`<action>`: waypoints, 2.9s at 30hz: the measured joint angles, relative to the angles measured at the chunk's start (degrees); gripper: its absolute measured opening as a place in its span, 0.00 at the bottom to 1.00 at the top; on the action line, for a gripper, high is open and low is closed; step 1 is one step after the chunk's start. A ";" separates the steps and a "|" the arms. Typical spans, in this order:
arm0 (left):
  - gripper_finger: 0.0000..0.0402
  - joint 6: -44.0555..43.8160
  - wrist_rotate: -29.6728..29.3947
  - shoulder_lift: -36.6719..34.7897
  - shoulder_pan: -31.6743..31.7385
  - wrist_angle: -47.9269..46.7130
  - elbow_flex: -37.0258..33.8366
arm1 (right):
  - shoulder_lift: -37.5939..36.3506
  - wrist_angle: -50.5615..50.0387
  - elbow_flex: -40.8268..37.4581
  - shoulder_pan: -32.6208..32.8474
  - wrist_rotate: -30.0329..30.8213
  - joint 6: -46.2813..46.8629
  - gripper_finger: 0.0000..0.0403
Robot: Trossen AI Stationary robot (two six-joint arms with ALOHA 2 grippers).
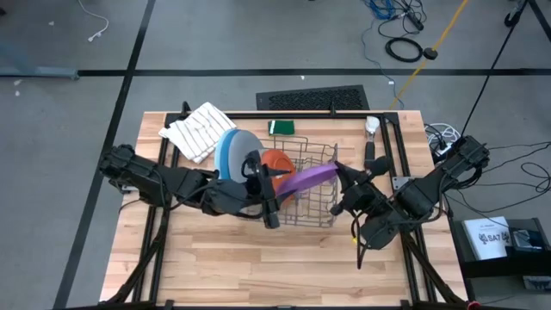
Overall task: Sort dishes
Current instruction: Put the purple plate into the dish rack
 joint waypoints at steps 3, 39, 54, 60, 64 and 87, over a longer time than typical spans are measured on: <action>0.53 0.26 -2.82 0.00 0.42 0.02 0.01 | 0.00 3.18 0.00 0.00 1.50 -3.41 0.00; 0.01 54.02 25.14 0.31 15.58 -6.06 0.54 | 0.72 5.07 0.00 7.43 -41.11 0.56 0.49; 0.01 55.44 38.12 0.87 25.41 -10.18 0.36 | 3.48 3.37 -0.02 -4.12 -26.75 8.54 0.32; 0.01 55.68 37.88 0.85 25.65 -11.93 0.36 | 5.64 5.03 -0.04 -6.45 -22.23 4.38 0.03; 0.01 55.81 39.14 0.85 25.67 -13.76 0.34 | 4.57 9.69 -0.07 -3.68 -17.37 -1.34 0.00; 0.04 55.44 45.61 6.20 28.81 -4.91 0.30 | 8.58 -7.88 -0.12 -13.31 -24.48 15.47 0.00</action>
